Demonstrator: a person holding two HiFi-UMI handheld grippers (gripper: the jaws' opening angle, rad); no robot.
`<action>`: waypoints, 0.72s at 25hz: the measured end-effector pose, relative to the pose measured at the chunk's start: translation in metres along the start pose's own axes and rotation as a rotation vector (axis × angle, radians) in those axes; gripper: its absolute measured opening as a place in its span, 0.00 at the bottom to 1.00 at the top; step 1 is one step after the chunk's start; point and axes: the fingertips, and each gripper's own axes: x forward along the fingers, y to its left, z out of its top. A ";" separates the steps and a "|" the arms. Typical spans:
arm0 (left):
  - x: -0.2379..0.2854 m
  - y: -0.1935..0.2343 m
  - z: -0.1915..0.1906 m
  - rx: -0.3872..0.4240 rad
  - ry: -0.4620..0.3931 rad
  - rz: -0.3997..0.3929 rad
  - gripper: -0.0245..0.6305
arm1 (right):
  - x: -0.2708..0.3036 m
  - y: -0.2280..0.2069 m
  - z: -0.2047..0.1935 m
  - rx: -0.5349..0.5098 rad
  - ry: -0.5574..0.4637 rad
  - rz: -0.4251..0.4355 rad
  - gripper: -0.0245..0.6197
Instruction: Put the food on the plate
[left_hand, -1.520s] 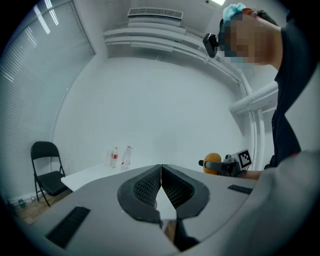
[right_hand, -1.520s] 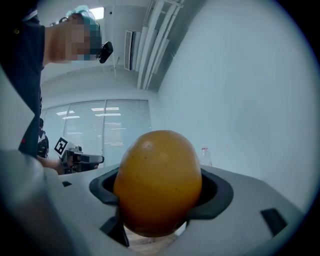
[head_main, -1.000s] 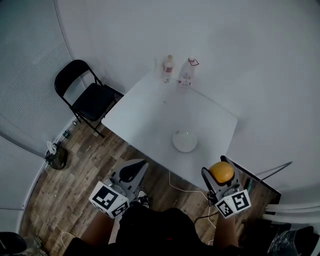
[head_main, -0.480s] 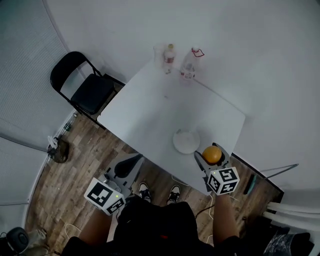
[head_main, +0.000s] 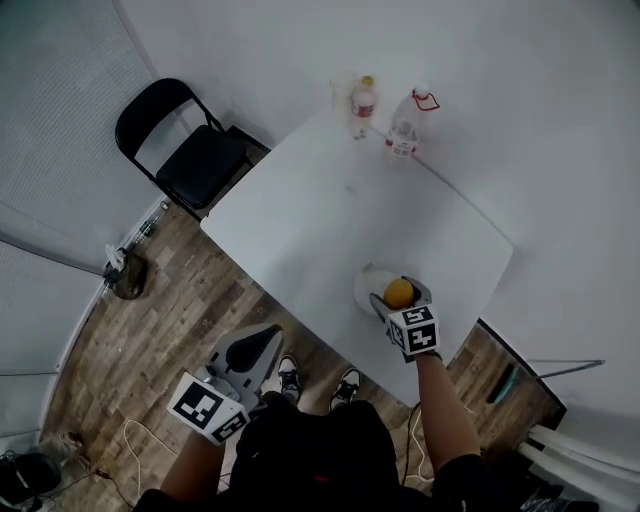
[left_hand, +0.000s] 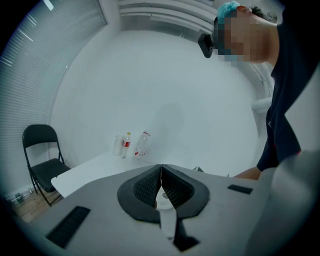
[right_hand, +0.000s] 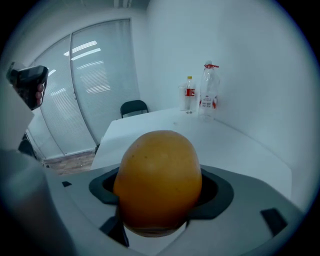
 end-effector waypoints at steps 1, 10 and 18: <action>0.000 0.004 -0.002 -0.010 0.004 0.007 0.07 | 0.009 0.000 -0.002 -0.011 0.018 0.001 0.60; 0.013 0.030 -0.006 -0.028 0.019 0.013 0.07 | 0.053 -0.010 -0.018 -0.068 0.126 -0.040 0.60; 0.017 0.044 -0.011 -0.054 0.039 0.014 0.07 | 0.060 -0.006 -0.022 -0.126 0.179 -0.046 0.60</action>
